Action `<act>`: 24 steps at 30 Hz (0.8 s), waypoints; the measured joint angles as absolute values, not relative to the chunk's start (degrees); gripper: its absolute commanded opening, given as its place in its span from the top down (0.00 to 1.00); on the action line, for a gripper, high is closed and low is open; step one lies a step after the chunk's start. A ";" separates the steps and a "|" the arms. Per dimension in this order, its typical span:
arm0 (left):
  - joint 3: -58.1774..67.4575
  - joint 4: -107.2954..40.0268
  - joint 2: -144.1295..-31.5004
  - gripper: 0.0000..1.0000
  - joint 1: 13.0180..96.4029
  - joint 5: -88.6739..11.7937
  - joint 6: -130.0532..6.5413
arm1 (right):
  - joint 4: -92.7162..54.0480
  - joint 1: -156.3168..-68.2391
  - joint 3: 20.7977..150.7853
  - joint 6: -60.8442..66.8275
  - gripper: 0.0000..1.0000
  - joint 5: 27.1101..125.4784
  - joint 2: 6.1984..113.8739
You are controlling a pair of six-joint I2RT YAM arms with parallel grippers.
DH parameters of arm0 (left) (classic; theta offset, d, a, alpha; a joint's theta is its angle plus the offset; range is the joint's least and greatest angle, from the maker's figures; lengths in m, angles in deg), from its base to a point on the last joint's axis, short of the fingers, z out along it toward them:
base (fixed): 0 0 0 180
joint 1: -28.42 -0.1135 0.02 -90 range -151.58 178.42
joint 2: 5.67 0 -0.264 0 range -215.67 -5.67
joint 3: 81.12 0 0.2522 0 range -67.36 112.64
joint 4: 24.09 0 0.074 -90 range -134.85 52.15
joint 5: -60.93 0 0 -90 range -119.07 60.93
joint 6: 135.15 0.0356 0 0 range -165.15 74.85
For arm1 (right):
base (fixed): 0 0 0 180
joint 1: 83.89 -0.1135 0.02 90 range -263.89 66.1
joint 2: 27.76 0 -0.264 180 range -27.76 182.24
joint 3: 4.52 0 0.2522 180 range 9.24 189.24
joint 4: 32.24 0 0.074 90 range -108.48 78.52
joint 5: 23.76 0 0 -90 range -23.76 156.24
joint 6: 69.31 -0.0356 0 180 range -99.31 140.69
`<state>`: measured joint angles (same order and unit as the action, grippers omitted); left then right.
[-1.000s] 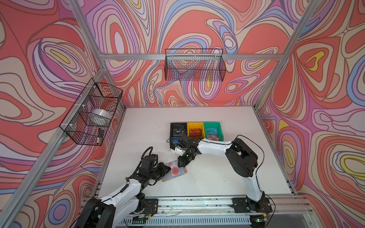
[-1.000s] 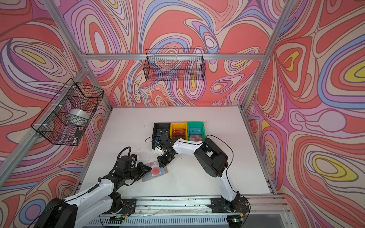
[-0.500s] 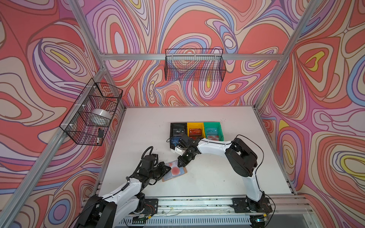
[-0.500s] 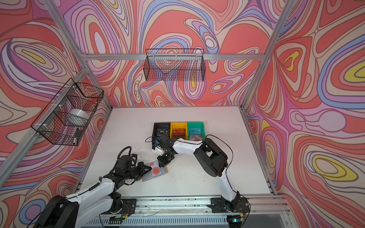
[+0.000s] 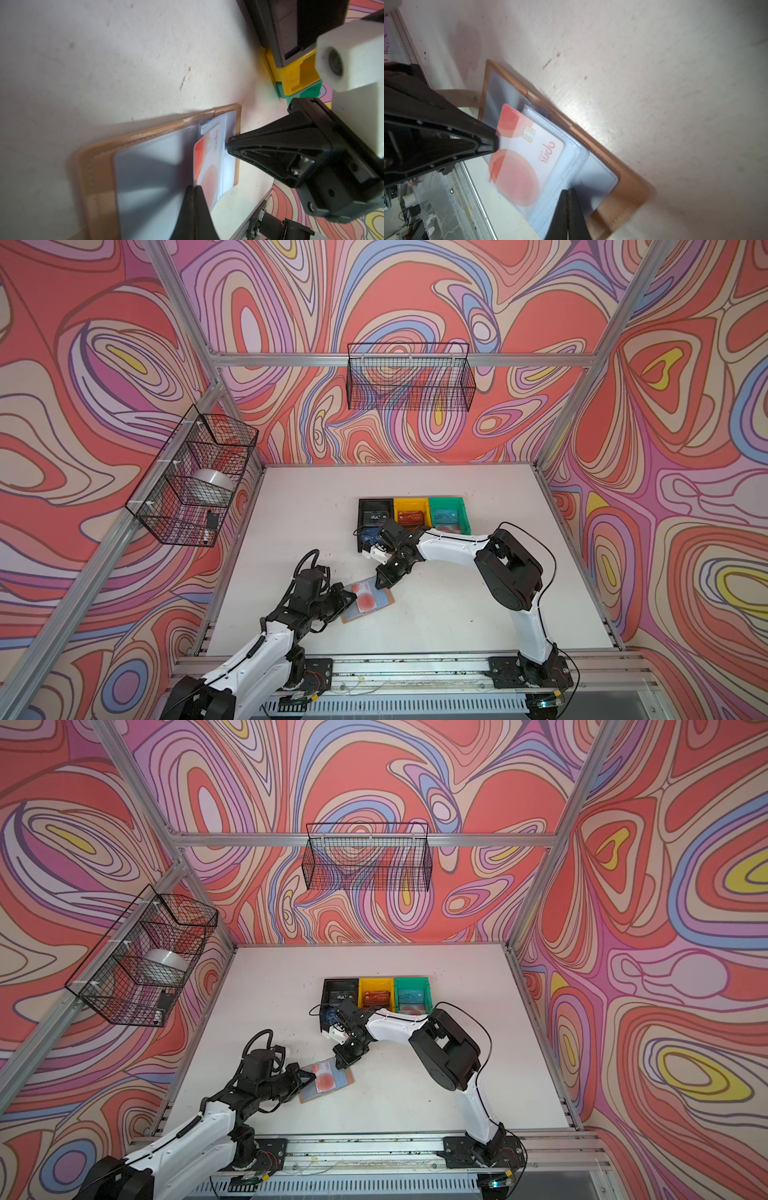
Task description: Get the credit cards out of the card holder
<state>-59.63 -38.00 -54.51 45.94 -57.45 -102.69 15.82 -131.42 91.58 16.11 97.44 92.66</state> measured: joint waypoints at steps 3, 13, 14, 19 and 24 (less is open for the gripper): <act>-59.63 -39.29 -53.55 1.00 45.79 -57.32 -102.40 | 16.19 -131.42 91.72 16.07 0.94 97.97 92.61; -58.50 -46.37 -48.85 1.00 44.96 -56.51 -101.51 | 16.35 -131.27 91.91 15.19 0.94 99.32 91.58; -58.21 -47.59 -47.93 1.00 44.80 -56.20 -101.29 | 16.28 -131.27 91.91 15.13 0.94 99.48 91.48; -57.97 -50.61 -46.32 1.00 44.47 -55.59 -100.90 | 15.58 -131.47 91.91 14.12 0.94 101.84 91.39; -57.95 -50.70 -47.74 1.00 44.43 -55.70 -100.87 | 13.55 -133.00 92.17 12.57 0.95 104.76 91.43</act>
<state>-57.95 -50.70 -47.74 44.43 -55.70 -100.87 13.55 -133.00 92.17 12.57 104.76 91.43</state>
